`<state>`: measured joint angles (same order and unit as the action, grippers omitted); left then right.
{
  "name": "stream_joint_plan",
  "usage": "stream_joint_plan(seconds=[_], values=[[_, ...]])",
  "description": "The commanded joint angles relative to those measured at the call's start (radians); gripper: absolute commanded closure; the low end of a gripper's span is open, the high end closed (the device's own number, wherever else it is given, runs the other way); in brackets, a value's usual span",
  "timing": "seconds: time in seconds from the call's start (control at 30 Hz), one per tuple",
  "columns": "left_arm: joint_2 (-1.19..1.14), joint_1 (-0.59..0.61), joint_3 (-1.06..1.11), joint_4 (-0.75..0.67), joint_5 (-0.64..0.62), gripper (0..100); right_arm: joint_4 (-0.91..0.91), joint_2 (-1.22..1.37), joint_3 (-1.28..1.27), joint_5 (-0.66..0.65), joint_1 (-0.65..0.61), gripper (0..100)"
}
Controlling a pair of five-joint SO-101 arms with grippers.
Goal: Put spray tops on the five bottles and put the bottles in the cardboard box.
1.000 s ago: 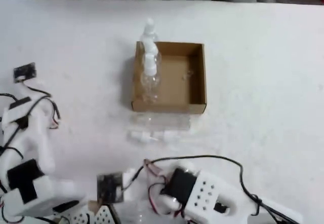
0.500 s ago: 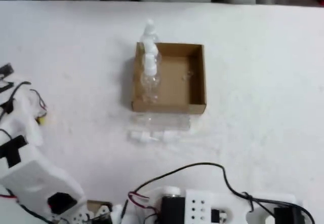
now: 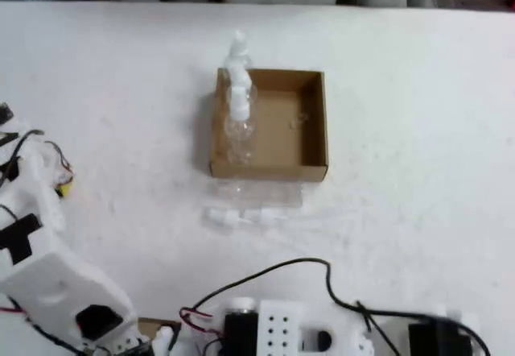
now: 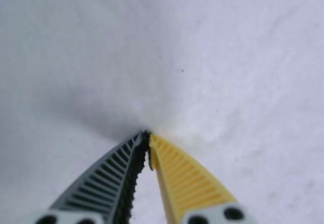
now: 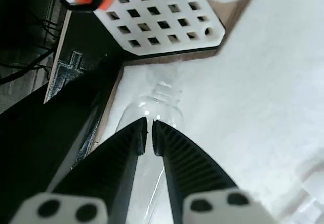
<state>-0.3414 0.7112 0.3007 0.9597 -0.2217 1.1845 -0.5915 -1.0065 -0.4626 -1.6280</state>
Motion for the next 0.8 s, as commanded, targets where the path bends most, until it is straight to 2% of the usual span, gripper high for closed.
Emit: stream_joint_plan(seconds=[0.0, 0.3, 0.43, 0.5, 0.77], values=[[-0.015, 0.064, -0.052, -0.012, -0.011, 97, -0.001, 0.018, -0.014, -0.054, 0.059, 98.2], [-0.015, 0.061, -0.051, -0.011, -0.011, 97, 0.042, -0.122, -0.014, -0.086, 0.300, 98.2], [-0.015, 0.061, -0.051, -0.011, -0.011, 97, 0.038, -0.177, -0.038, -0.180, 0.427, 98.2], [-0.015, 0.059, -0.051, -0.011, -0.011, 97, 0.042, -0.214, -0.038, -0.186, 0.472, 98.2], [-0.016, 0.058, -0.051, -0.011, -0.011, 97, 0.177, -0.464, -0.028, -0.178, 0.487, 98.2]])
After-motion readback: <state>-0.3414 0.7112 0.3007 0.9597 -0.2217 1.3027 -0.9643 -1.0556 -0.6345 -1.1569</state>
